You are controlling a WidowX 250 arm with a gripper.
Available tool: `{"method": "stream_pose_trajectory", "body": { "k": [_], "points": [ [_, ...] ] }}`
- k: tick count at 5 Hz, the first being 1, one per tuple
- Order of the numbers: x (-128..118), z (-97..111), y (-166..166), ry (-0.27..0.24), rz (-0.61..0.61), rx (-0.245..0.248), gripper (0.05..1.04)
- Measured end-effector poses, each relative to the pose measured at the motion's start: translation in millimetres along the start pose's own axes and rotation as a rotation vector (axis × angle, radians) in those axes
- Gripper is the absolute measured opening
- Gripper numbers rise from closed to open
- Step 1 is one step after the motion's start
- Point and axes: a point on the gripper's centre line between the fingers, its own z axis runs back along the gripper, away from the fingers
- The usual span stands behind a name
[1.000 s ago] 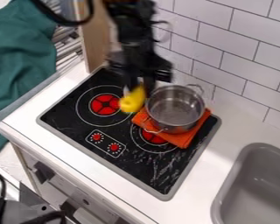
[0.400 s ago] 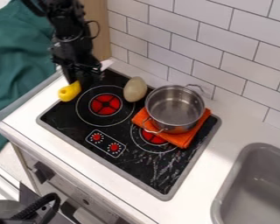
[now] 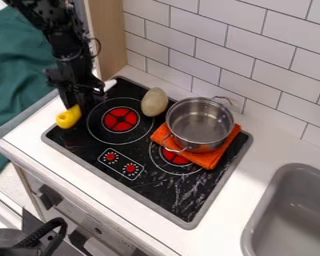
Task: Move the yellow knife to the left side of the stove
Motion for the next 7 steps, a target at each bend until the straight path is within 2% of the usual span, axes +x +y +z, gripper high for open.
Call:
{"method": "stream_pose_trajectory", "body": {
  "k": [1,2,3,4,5,6,7],
  "points": [
    [1.7,-14.4,-9.0,0.052,0.007,-0.004,0.295],
    [5.5,-16.4,-13.3,0.071,0.026,0.016,0.335],
    [6.3,-15.9,-20.3,0.082,0.046,0.024,0.619],
    [7.6,0.9,-36.8,0.051,0.035,0.043,0.919],
    [14.6,31.3,-45.1,-0.033,0.033,0.055,1.013],
    [15.8,56.2,-58.6,-0.099,0.031,0.024,1.009],
    [19.8,68.3,-78.4,-0.132,0.011,0.000,1.007]
  ]
}}
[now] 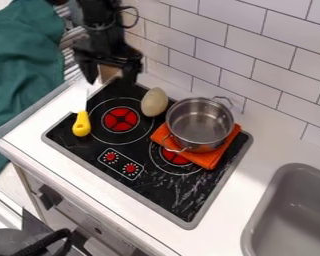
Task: Move the yellow knife to the left side of the stove
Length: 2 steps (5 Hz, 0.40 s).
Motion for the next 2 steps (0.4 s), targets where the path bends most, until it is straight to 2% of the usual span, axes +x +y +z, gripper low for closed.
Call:
{"method": "stream_pose_trajectory", "body": {
  "k": [1,2],
  "points": [
    [-0.7,0.6,-11.0,0.011,-0.023,-0.031,1.007],
    [1.0,2.5,-19.1,0.015,-0.062,-0.032,1.007]
  ]
}}
